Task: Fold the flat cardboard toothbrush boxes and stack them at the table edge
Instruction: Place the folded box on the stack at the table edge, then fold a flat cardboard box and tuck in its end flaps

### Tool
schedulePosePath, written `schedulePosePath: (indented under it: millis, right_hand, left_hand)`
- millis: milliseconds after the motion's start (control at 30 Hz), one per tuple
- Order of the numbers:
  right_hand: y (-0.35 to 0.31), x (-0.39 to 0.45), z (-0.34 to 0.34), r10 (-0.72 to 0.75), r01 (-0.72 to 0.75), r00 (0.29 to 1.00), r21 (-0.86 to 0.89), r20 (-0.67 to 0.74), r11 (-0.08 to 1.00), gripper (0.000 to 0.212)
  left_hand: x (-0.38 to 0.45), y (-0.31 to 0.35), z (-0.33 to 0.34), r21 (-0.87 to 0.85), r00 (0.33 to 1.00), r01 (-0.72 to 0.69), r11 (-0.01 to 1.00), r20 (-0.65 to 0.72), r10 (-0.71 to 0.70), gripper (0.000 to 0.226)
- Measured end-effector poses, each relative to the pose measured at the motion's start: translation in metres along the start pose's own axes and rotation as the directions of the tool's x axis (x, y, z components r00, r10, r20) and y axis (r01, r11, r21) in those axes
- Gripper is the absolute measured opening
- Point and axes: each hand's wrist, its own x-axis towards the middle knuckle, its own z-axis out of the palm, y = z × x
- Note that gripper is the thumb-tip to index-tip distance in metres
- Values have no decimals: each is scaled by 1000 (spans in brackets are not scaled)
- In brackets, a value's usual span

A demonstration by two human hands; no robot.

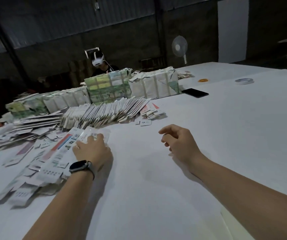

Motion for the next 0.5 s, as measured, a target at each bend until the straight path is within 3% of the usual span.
schedulePosePath:
  millis: [167,300,500]
  right_hand:
    - [1,-1,2,-27,27,1000,-22,6,999,27]
    - [0,-1,2,-25,25,1000,-32,4,999,27]
    - [-1,-1,3,-33,33,999,-50,16,998,28]
  left_hand:
    - [-4,0,-8,-23,984,-146,989,-103,143,38]
    - [-9,1,-11,14,991,-127,992,-40,127,37]
    - [-7,-1,-11,-107,997,-82,991,-27,79,46]
